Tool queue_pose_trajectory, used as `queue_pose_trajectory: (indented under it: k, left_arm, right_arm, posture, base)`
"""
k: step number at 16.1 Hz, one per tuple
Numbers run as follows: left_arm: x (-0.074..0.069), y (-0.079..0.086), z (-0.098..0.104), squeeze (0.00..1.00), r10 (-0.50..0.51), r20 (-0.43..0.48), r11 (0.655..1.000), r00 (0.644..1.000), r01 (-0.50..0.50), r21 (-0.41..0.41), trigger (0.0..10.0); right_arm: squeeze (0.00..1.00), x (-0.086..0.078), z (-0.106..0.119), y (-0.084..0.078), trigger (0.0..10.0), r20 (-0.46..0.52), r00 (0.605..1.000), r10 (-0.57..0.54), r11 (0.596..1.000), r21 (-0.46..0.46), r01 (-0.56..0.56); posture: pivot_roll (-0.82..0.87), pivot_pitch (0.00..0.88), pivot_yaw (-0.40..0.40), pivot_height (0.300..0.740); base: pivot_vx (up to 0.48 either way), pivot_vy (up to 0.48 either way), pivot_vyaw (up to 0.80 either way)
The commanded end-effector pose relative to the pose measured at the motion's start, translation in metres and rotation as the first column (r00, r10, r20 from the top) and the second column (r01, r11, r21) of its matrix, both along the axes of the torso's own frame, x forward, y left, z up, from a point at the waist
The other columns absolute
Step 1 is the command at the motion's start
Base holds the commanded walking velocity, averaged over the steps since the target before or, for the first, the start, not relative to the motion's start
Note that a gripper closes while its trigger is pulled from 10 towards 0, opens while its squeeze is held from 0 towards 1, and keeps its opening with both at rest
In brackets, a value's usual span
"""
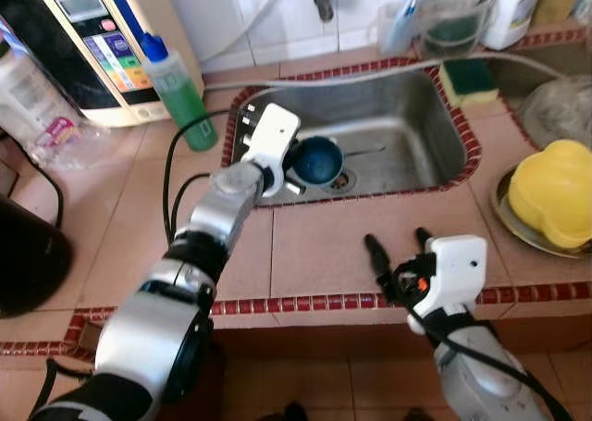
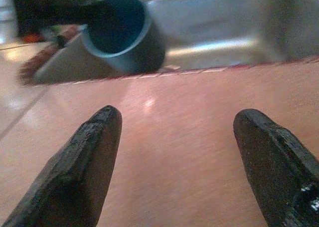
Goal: Kitchen organization
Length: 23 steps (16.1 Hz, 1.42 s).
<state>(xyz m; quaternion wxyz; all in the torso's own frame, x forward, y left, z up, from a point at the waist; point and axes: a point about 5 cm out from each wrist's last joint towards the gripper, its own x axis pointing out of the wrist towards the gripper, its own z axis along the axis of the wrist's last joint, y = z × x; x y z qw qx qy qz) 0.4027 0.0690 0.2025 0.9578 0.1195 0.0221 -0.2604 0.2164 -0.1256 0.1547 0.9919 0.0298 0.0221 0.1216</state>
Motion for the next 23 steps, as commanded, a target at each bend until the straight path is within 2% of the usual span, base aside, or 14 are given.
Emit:
queue_pose_trajectory:
  k: [1,5,8,9,10,11,14,22,23]
  left_arm:
    - [0.003,0.008,0.002,0.00,0.028,0.009,0.999,1.000,-0.028,0.018,10.0]
    - [0.008,0.011,0.008,0.00,0.058,0.025,0.997,0.998,-0.059,0.056,10.0]
    - [0.009,0.018,0.005,0.00,0.086,0.011,0.994,0.996,-0.087,0.064,10.0]
    - [0.009,0.022,0.003,0.31,0.092,-0.017,0.995,0.996,-0.091,0.038,10.0]
    - [0.009,0.023,0.003,0.31,0.094,-0.024,0.995,0.995,-0.093,0.033,10.0]
    - [0.009,0.025,0.002,1.00,0.095,-0.030,0.995,0.995,-0.094,0.018,10.0]
    - [0.010,0.033,0.002,1.00,0.112,-0.039,0.994,0.993,-0.112,0.001,10.0]
    - [0.010,0.039,0.000,1.00,0.125,-0.043,0.992,0.991,-0.125,0.009,10.0]
    - [0.010,0.043,0.003,1.00,0.119,-0.028,0.991,0.992,-0.121,-0.061,10.0]
  right_arm:
    - [0.00,-0.005,0.002,0.009,10.0,-0.010,0.998,0.054,0.998,0.032,-0.054]
    - [0.00,-0.014,0.001,0.017,10.0,-0.042,0.991,0.129,0.991,0.037,-0.127]
    - [0.00,-0.014,0.001,0.020,10.0,-0.052,0.988,0.148,0.989,0.039,-0.146]
    - [0.00,-0.013,0.001,0.019,10.0,-0.054,0.987,0.149,0.988,0.039,-0.147]
    - [0.00,-0.013,0.001,0.020,10.0,-0.054,0.987,0.149,0.988,0.039,-0.147]
    - [0.00,-0.013,0.001,0.019,10.0,-0.056,0.987,0.151,0.988,0.038,-0.149]
    - [0.00,-0.009,0.000,0.017,10.0,-0.055,0.985,0.161,0.987,0.027,-0.160]
    - [0.00,-0.002,-0.001,0.018,10.0,-0.048,0.982,0.183,0.983,0.023,-0.183]
    - [0.00,0.010,0.004,0.015,10.0,0.005,0.982,0.187,0.982,0.006,-0.187]
  posture:
    - [-0.27,0.269,0.233,0.740]
    - [-0.26,0.278,0.235,0.740]
    - [-0.25,0.284,0.228,0.740]
    - [-0.25,0.283,0.227,0.740]
    - [-0.25,0.283,0.226,0.740]
    - [-0.24,0.283,0.225,0.740]
    - [-0.22,0.278,0.217,0.740]
    - [-0.19,0.251,0.204,0.740]
    - [-0.18,0.210,0.193,0.740]
  base:
    - [0.000,0.000,0.00]
    - [0.000,0.000,0.00]
    - [0.000,0.000,0.00]
    - [0.000,0.000,0.00]
    - [0.000,0.000,0.00]
    - [0.000,0.000,0.00]
    - [0.000,0.000,0.00]
    - [0.000,0.000,0.00]
    - [0.000,0.000,0.00]
